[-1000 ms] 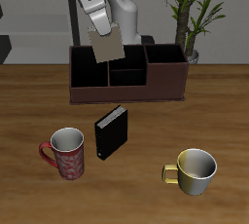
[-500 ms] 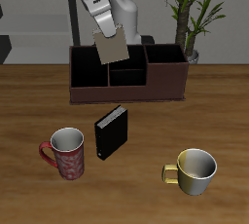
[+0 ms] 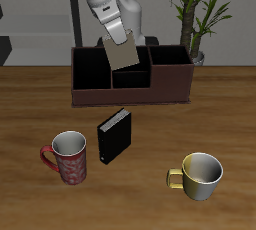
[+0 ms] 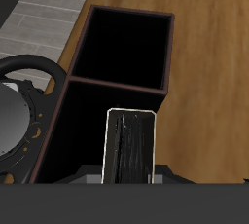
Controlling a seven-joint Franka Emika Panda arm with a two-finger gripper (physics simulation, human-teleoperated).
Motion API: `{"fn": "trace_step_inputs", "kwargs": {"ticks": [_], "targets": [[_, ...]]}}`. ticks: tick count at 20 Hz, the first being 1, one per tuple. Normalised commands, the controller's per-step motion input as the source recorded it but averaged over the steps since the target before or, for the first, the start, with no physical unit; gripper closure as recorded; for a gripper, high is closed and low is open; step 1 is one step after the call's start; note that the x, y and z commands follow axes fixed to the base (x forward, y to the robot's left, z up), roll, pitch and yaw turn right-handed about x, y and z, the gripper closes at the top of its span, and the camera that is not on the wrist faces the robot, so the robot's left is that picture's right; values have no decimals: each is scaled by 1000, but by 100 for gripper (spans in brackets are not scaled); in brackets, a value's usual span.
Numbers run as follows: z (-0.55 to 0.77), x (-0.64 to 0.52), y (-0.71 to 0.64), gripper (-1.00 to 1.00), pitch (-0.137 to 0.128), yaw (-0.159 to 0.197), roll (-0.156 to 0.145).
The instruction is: Place the yellow book into the back desk caddy's front compartment
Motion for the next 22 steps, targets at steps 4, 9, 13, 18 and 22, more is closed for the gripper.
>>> {"fn": "trace_step_inputs", "kwargs": {"ticks": [4, 9, 13, 18, 22], "targets": [[-43, 23, 31, 100, 4, -1, -13], [-75, -15, -57, 100, 2, -8, -10], [-102, -3, -18, 100, 2, 10, -1], [-80, 7, 56, 100, 0, 4, 12], [-23, 8, 18, 100, 4, -4, 5]]}}
